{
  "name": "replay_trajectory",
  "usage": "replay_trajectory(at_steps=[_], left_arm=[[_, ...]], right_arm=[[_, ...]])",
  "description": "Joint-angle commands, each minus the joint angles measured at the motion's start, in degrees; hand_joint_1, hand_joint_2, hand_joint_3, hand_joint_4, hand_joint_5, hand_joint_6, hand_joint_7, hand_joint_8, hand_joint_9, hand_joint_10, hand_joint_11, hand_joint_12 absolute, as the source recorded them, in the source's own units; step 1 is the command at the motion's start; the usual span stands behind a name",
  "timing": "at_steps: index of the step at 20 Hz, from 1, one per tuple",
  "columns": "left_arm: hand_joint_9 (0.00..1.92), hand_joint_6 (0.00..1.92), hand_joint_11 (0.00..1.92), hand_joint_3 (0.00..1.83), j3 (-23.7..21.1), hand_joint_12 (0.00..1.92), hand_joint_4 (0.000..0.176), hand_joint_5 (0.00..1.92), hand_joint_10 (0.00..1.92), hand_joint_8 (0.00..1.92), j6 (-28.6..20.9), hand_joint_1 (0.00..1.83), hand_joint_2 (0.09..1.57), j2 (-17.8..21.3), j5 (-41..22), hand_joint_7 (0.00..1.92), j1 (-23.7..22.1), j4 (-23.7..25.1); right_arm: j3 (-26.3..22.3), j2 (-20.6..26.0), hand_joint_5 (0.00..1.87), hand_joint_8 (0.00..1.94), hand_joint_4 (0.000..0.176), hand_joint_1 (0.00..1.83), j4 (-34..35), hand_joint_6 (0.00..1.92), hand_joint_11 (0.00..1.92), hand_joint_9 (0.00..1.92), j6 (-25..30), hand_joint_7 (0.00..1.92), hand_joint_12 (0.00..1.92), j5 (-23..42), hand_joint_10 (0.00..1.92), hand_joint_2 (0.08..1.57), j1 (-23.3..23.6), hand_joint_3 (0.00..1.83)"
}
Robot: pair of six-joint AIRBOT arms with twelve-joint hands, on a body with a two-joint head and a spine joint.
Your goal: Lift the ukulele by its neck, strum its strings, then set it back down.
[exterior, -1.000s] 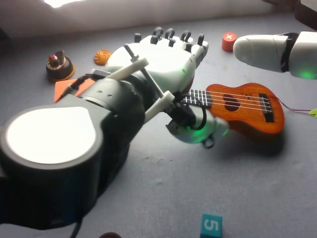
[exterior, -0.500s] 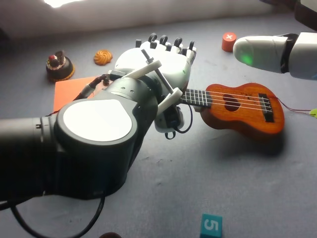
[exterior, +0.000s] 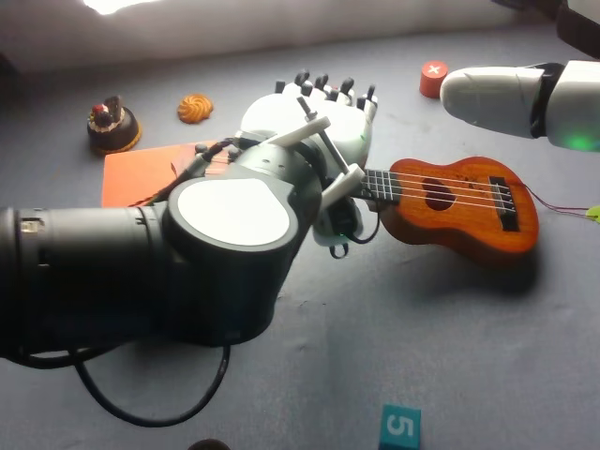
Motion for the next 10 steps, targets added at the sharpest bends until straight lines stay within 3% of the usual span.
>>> replay_trajectory(at_steps=[1,10], left_arm=[[0.0,0.0,0.0,0.0,0.6,0.0,0.0,0.0,0.0,0.0,0.5,1.03,1.13,-0.5,1.1,0.0,-0.1,4.5],[0.0,0.0,0.0,0.0,4.3,0.0,0.0,0.0,0.0,0.0,0.9,1.06,1.11,-2.4,-0.3,0.0,3.2,6.2]], right_arm=[[-0.2,0.2,0.08,0.0,0.0,0.12,-0.2,0.0,0.0,0.06,0.0,0.12,0.0,7.0,0.01,1.25,0.9,0.0],[-0.3,0.2,0.1,0.0,0.0,0.15,-0.3,0.0,0.0,0.1,-0.1,0.14,0.16,7.0,0.0,1.25,0.9,0.0]])
